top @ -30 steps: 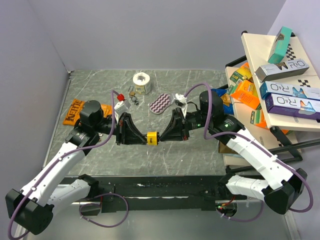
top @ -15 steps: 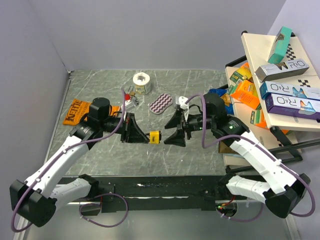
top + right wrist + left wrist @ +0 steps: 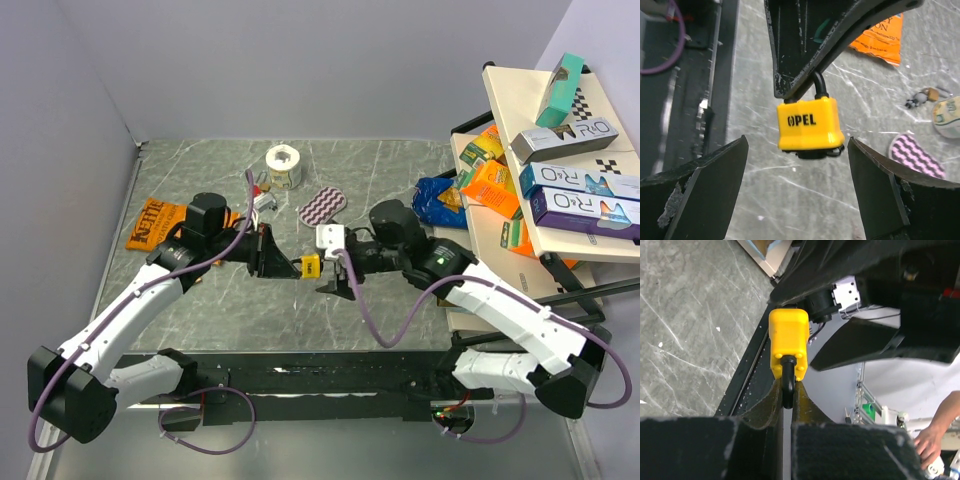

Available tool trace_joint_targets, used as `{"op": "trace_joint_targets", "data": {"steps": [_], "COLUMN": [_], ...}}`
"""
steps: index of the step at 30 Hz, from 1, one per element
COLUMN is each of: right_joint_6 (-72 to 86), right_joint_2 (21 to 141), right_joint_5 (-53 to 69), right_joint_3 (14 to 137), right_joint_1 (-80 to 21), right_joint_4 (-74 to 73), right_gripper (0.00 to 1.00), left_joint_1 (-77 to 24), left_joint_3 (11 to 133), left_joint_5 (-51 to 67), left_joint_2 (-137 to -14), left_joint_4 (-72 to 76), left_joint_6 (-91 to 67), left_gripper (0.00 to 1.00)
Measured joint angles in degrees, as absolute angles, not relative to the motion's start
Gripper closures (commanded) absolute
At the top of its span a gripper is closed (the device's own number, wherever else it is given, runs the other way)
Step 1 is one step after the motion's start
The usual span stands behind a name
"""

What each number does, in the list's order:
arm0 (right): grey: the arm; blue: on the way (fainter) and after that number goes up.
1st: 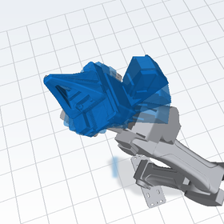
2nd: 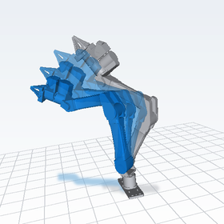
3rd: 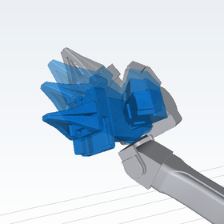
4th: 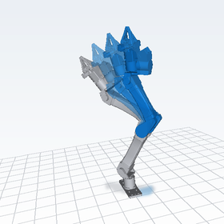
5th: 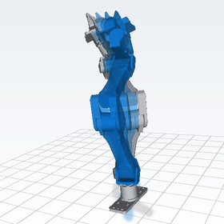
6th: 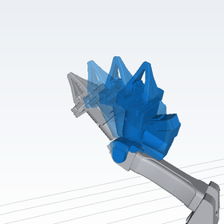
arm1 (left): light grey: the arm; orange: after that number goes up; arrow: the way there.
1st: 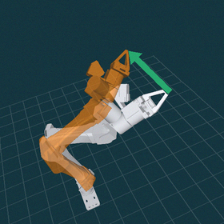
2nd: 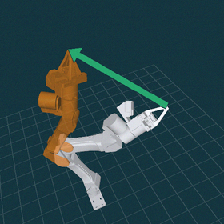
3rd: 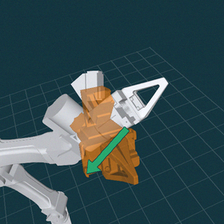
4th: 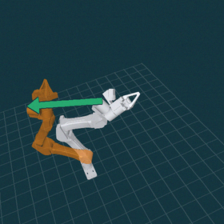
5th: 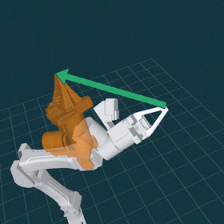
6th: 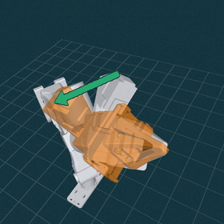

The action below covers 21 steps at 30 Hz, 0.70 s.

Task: Lock with the key
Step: Place the lock at the center of the board.

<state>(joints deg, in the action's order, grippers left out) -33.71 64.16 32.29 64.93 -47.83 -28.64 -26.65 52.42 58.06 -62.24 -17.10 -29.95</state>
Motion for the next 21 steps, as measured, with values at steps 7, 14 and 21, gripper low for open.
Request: {"op": "trace_joint_targets", "data": {"steps": [7, 14, 21], "right_joint_6": [-38.5, -42.5, -45.0], "right_joint_2": [67.4, 68.5, 68.8], "right_joint_5": [25.5, 21.2, 19.4], "right_joint_3": [64.9, 64.9, 64.9], "right_joint_1": [-52.6, -54.1, -54.8], "right_joint_4": [-26.2, -25.2, -25.1], "right_gripper": [0.17, 0.25, 0.21], "left_joint_1": [-26.7, -26.7, -26.7], "left_joint_3": [52.4, 52.4, 52.4], "left_joint_5": [55.9, 54.4, 53.2], "left_joint_2": [-62.2, -62.2, -62.2], "left_joint_4": [-17.1, -17.1, -17.4], "left_joint_6": [-31.4, -31.4, -31.3], "left_gripper": [0.99, 0.99, 0.99]}}
